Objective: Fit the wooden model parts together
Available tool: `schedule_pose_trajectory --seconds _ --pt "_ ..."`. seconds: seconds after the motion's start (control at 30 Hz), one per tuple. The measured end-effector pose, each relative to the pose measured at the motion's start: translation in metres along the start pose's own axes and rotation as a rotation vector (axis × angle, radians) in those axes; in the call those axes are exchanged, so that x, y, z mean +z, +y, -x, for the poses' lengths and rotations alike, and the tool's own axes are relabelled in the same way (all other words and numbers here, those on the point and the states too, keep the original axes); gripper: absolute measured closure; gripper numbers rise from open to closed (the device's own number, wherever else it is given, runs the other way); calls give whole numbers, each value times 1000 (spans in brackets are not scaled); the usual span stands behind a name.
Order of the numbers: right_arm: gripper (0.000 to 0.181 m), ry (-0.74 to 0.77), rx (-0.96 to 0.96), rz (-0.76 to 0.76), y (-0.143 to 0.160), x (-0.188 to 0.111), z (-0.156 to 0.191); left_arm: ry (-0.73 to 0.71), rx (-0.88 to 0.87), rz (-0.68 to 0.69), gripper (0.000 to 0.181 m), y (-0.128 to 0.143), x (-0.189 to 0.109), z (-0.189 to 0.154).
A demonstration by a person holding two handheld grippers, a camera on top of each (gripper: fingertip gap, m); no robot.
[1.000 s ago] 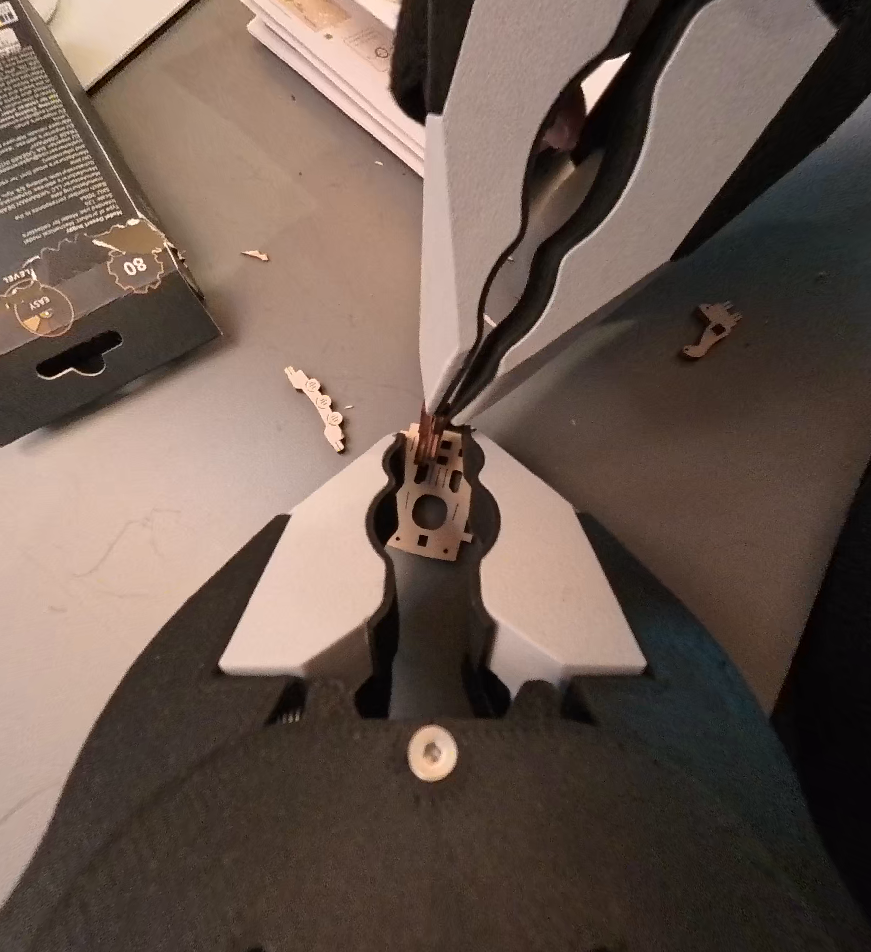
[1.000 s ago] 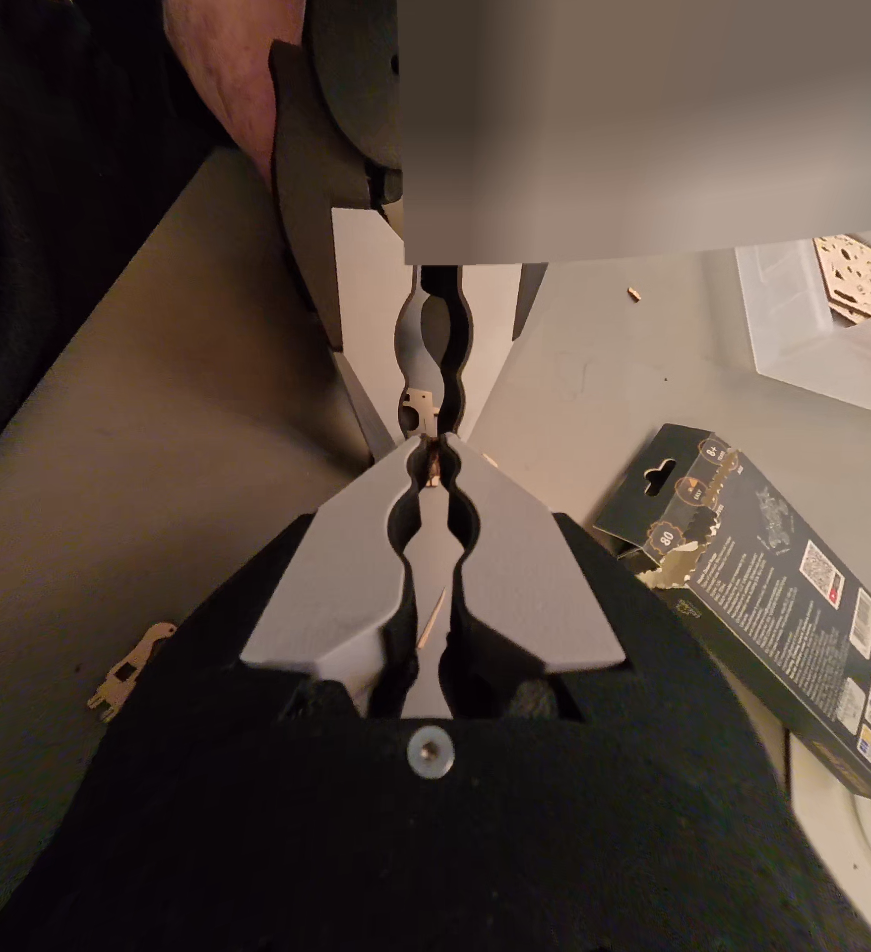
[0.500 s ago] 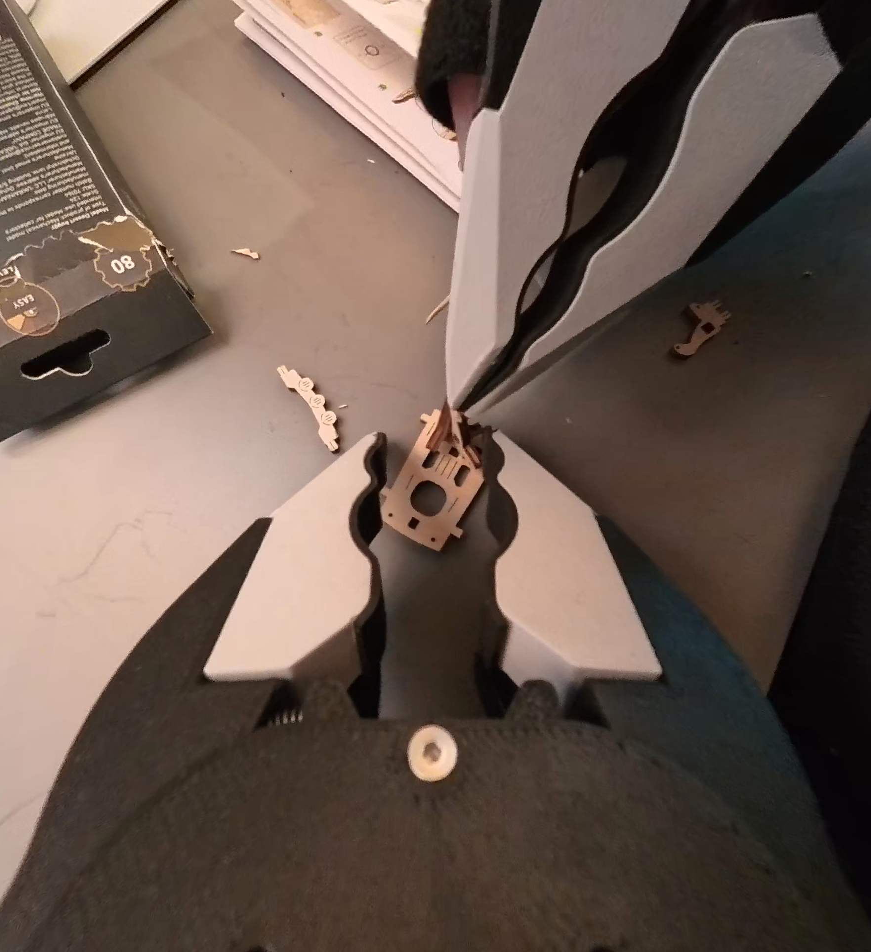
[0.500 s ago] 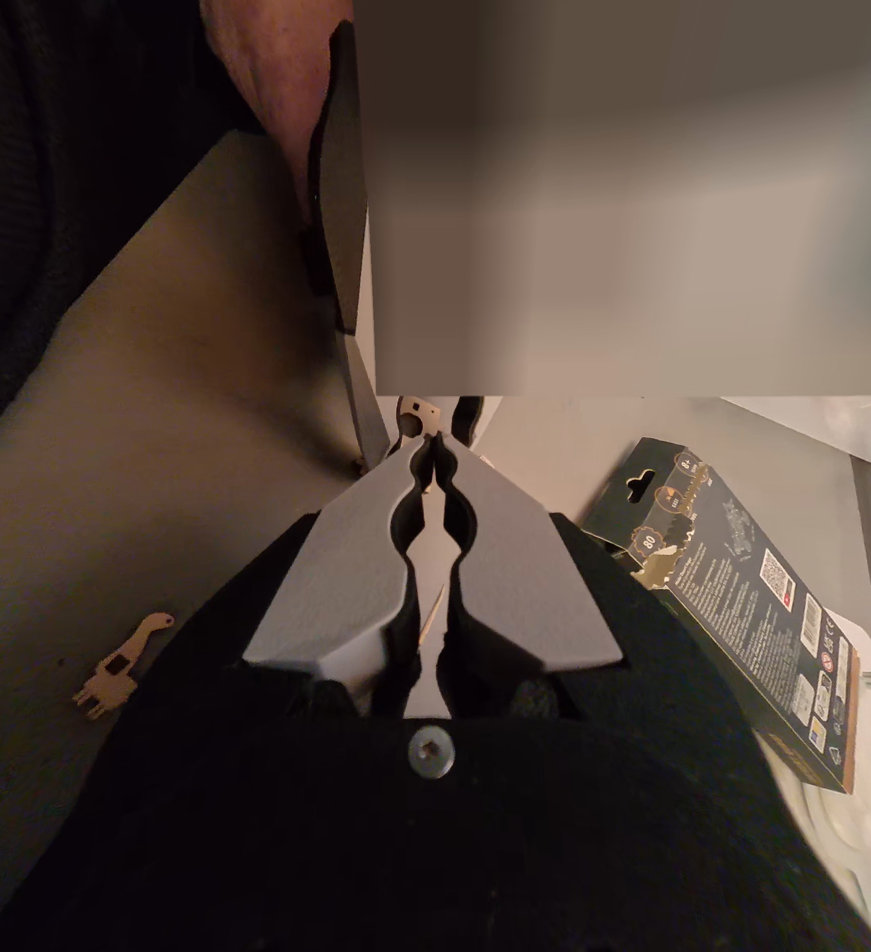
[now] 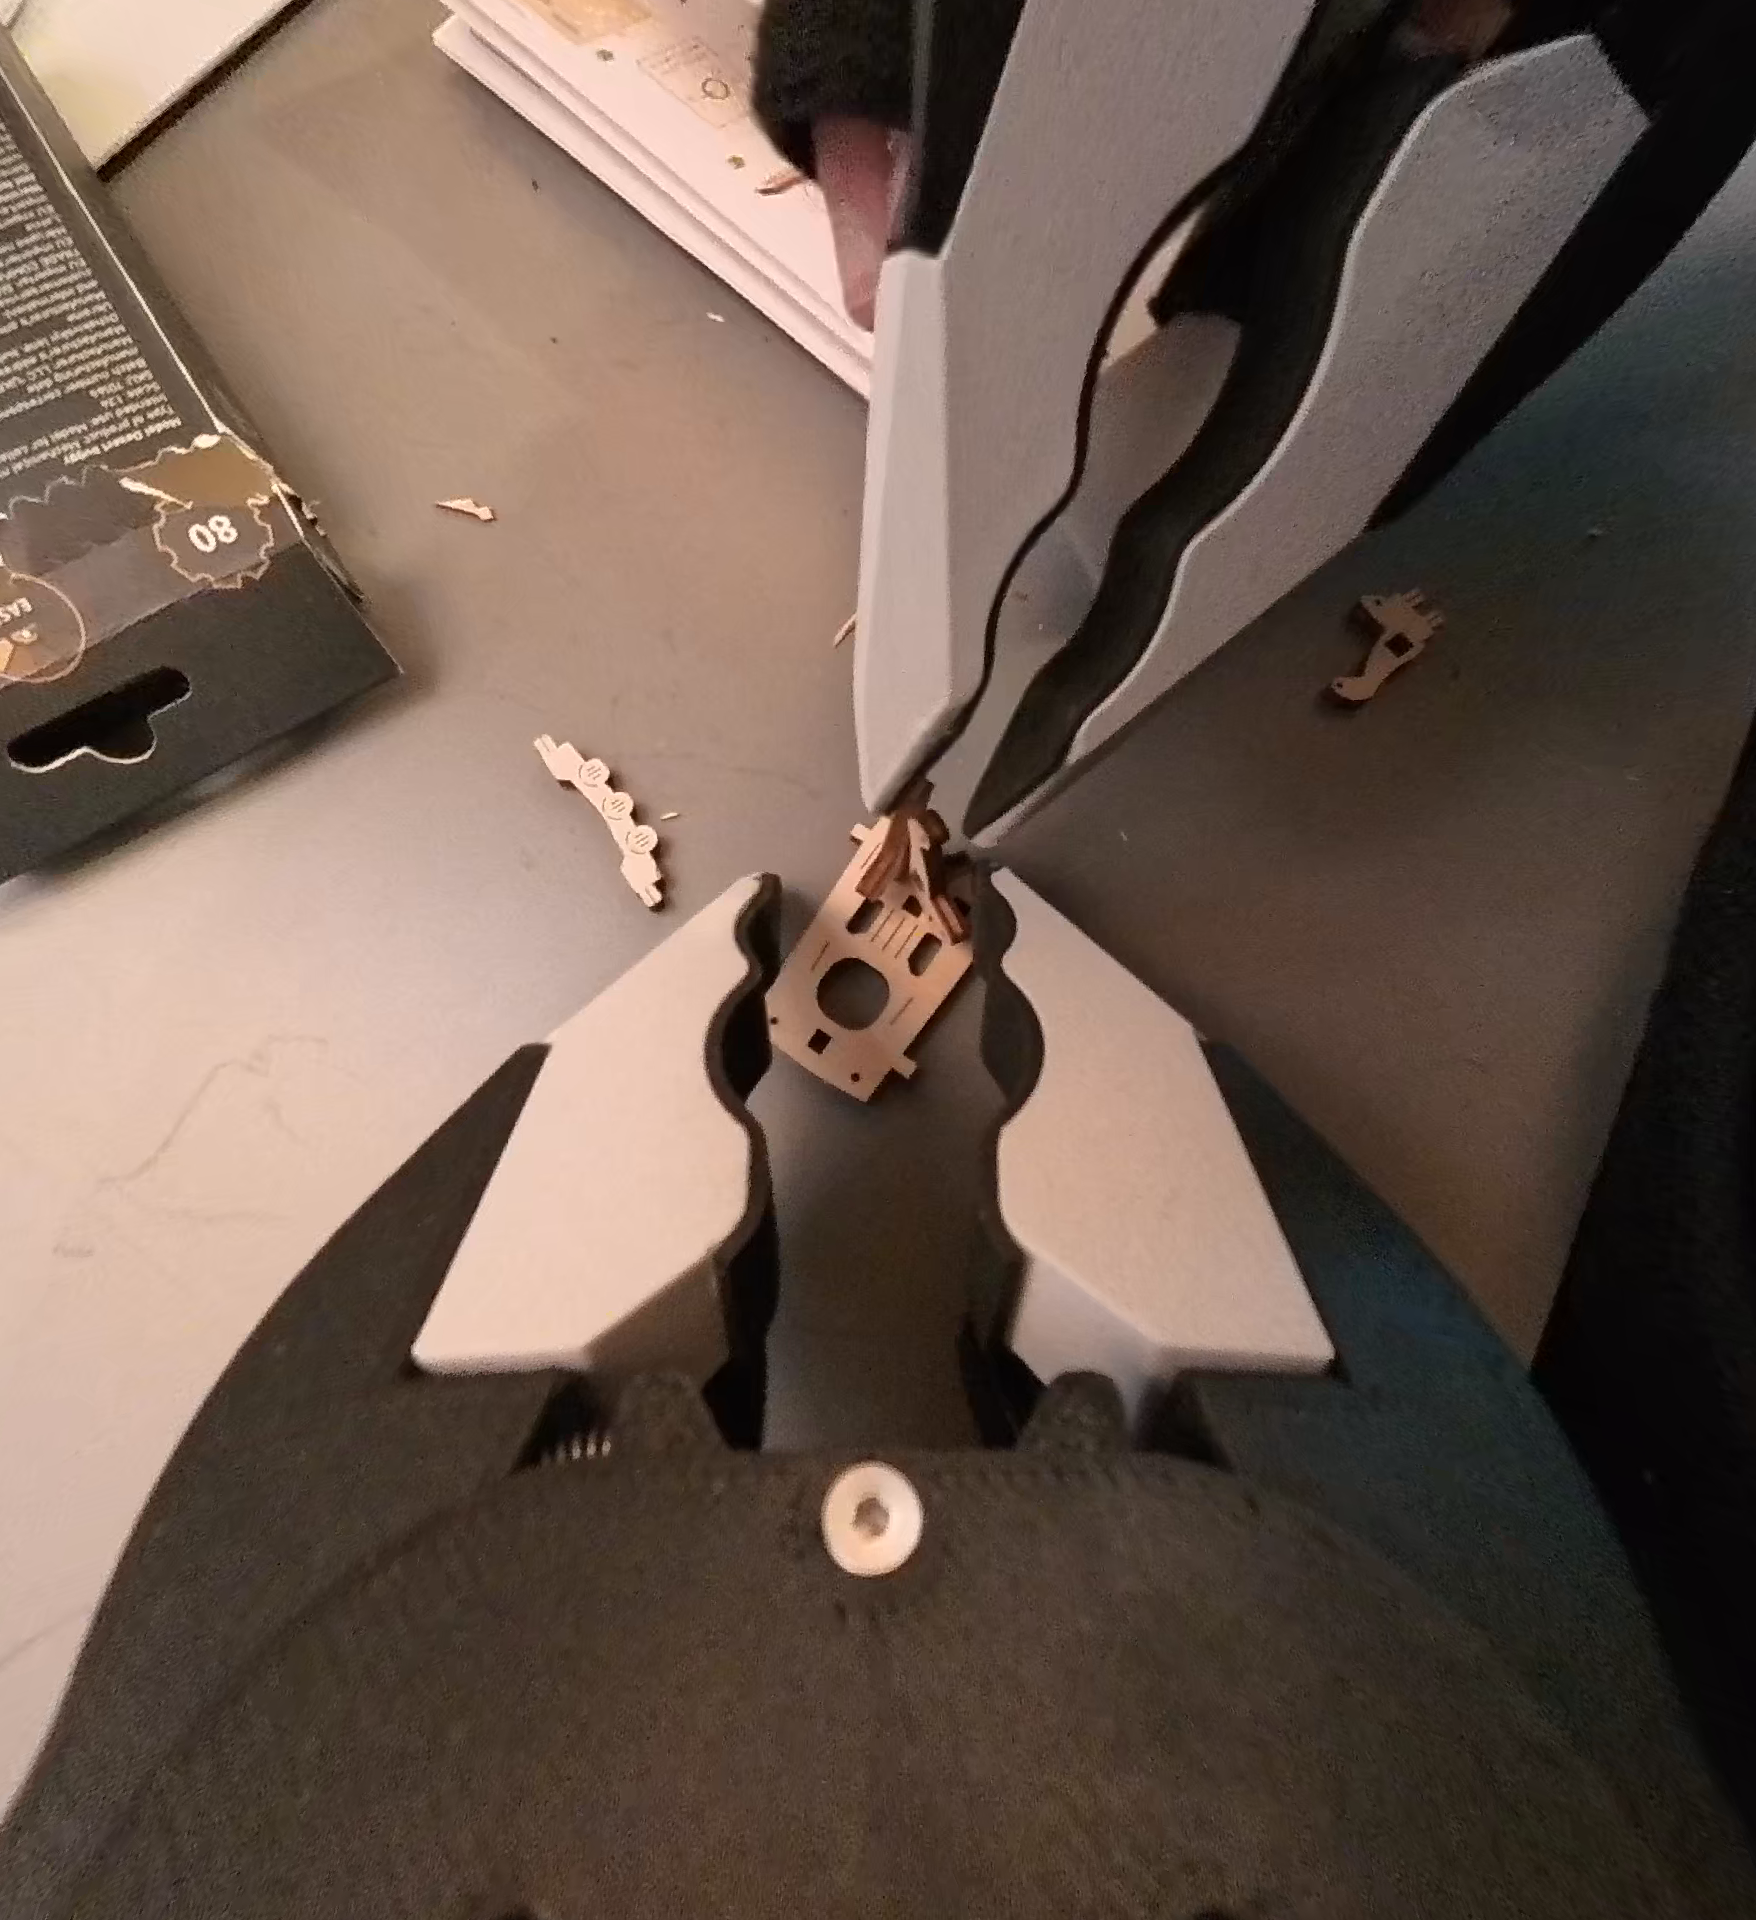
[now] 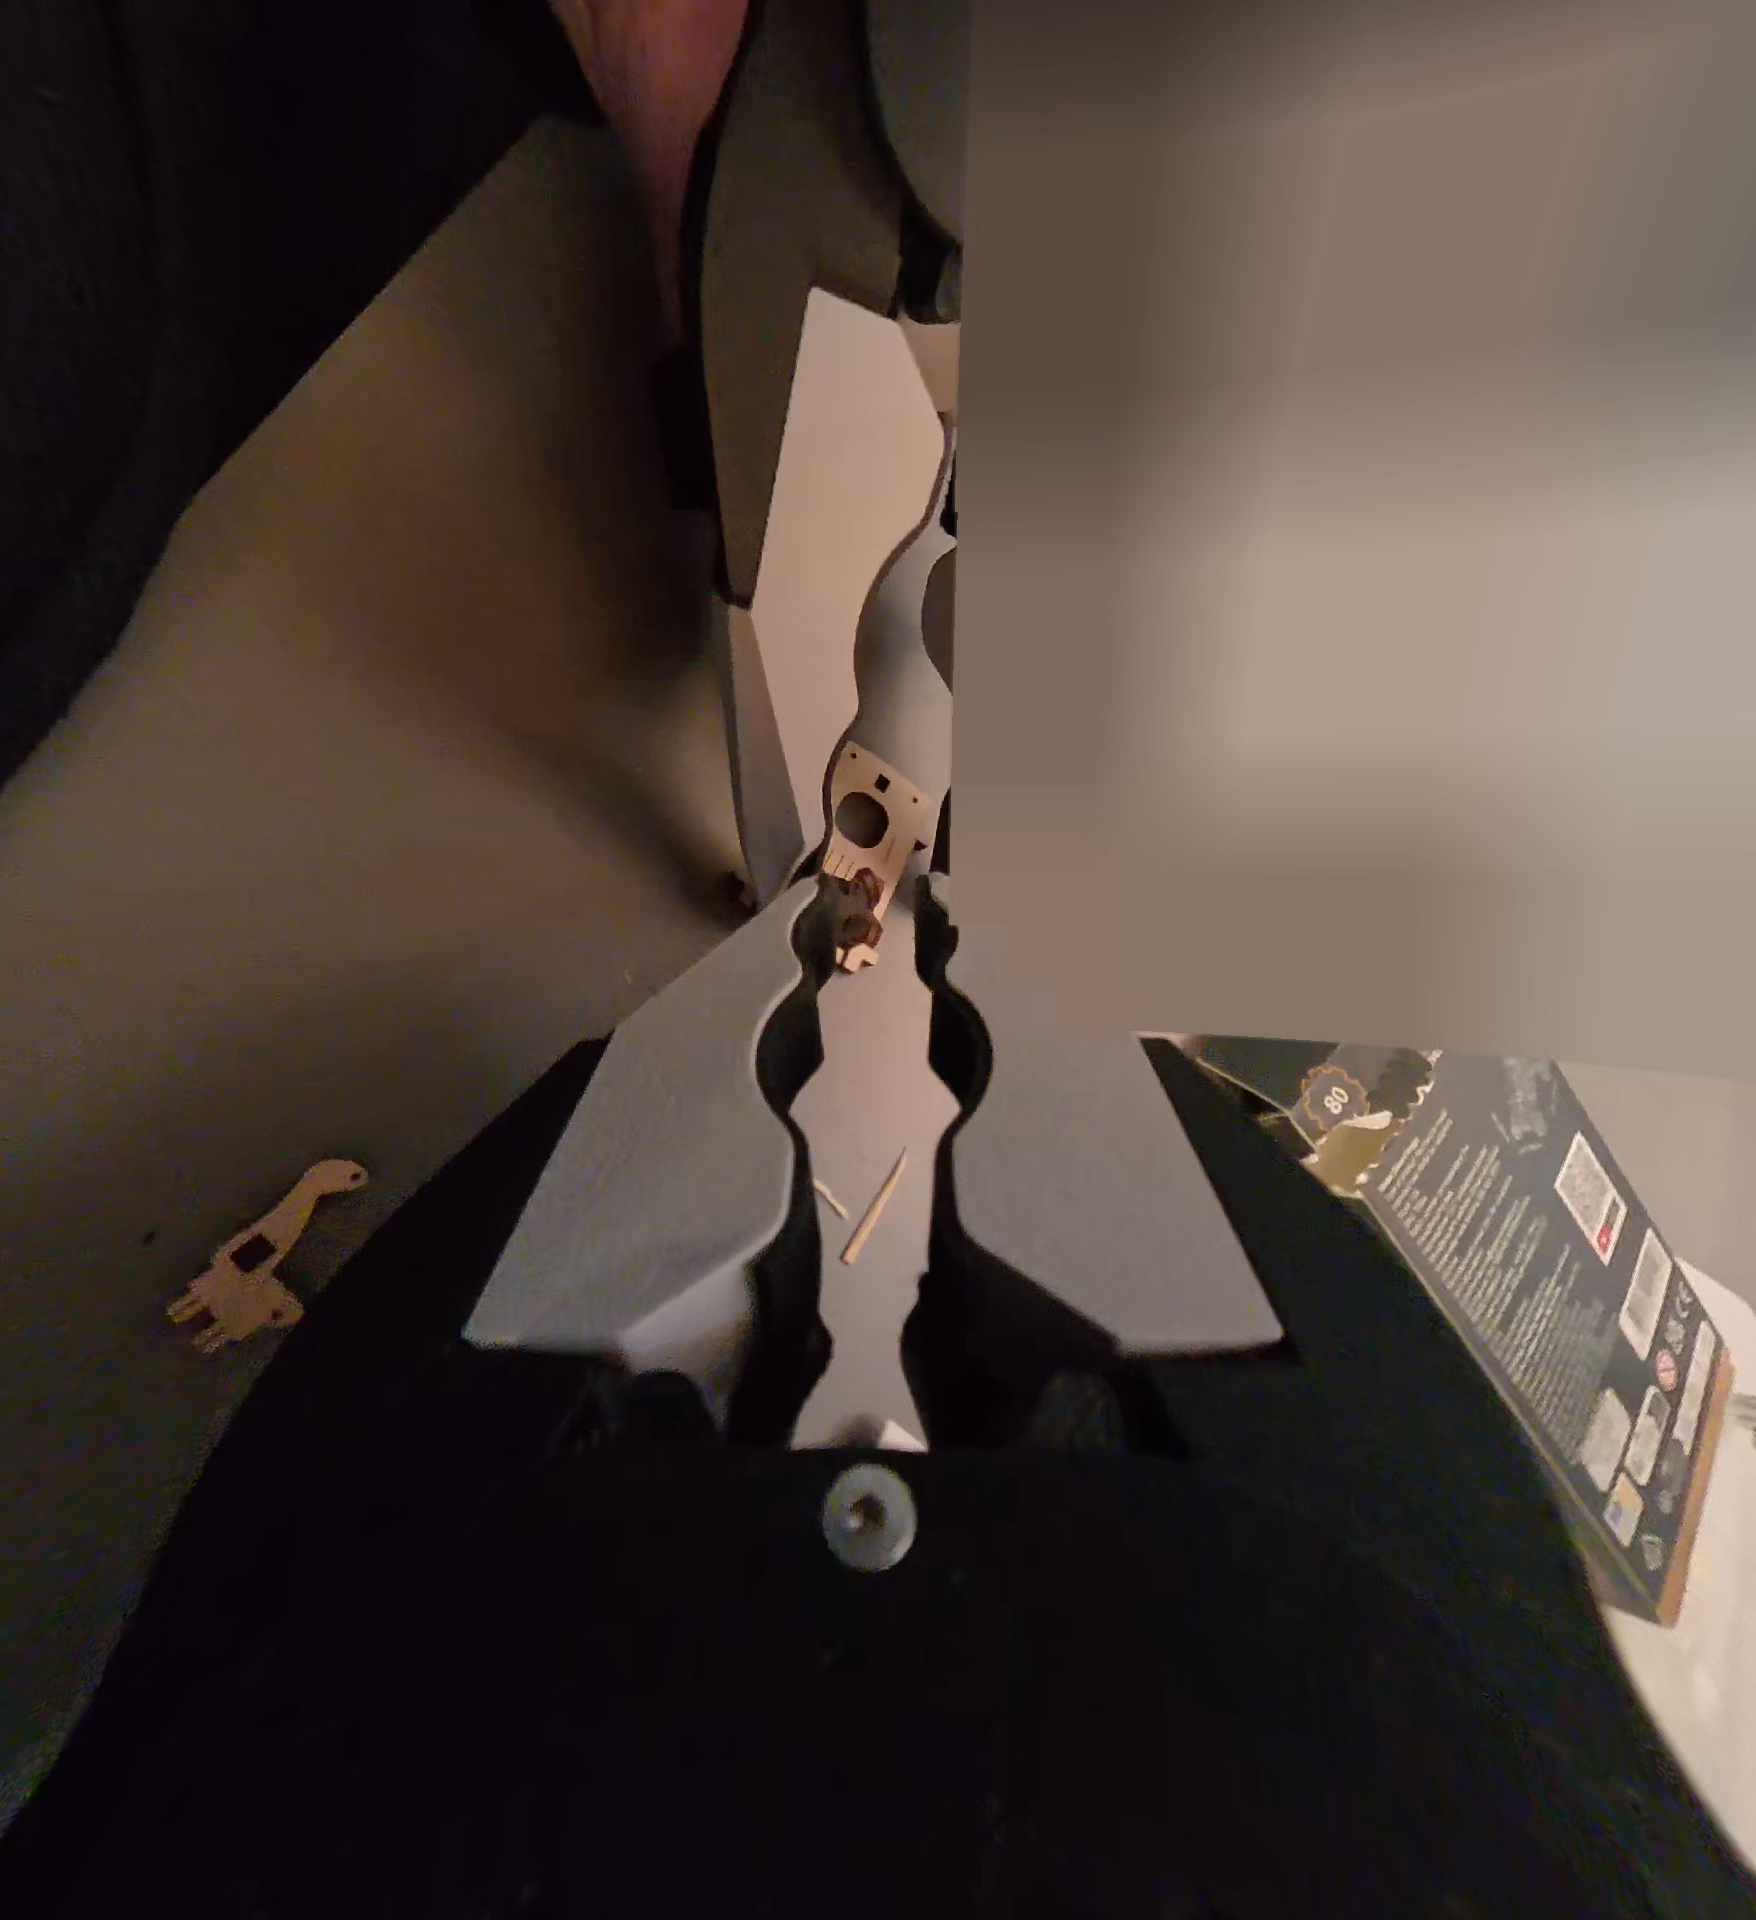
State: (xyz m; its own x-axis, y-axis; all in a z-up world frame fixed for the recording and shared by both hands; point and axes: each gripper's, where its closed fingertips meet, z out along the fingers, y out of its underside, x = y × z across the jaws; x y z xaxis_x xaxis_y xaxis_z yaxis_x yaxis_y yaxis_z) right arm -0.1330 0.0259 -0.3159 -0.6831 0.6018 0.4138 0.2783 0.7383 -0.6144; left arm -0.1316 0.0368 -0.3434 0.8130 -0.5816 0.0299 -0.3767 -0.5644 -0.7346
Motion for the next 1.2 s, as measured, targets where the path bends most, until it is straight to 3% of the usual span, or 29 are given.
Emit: schedule_pose_trajectory --seconds 0.4,0.83,1.2 --pt "179 -112 -72 82 2 3 5 11 5 0 147 0 0 -2" --pt "180 -76 112 130 6 -7 2 11 8 15 139 2 0 -4" --pt "180 13 174 240 18 -10 0 -39 -114 35 139 1 0 -8"
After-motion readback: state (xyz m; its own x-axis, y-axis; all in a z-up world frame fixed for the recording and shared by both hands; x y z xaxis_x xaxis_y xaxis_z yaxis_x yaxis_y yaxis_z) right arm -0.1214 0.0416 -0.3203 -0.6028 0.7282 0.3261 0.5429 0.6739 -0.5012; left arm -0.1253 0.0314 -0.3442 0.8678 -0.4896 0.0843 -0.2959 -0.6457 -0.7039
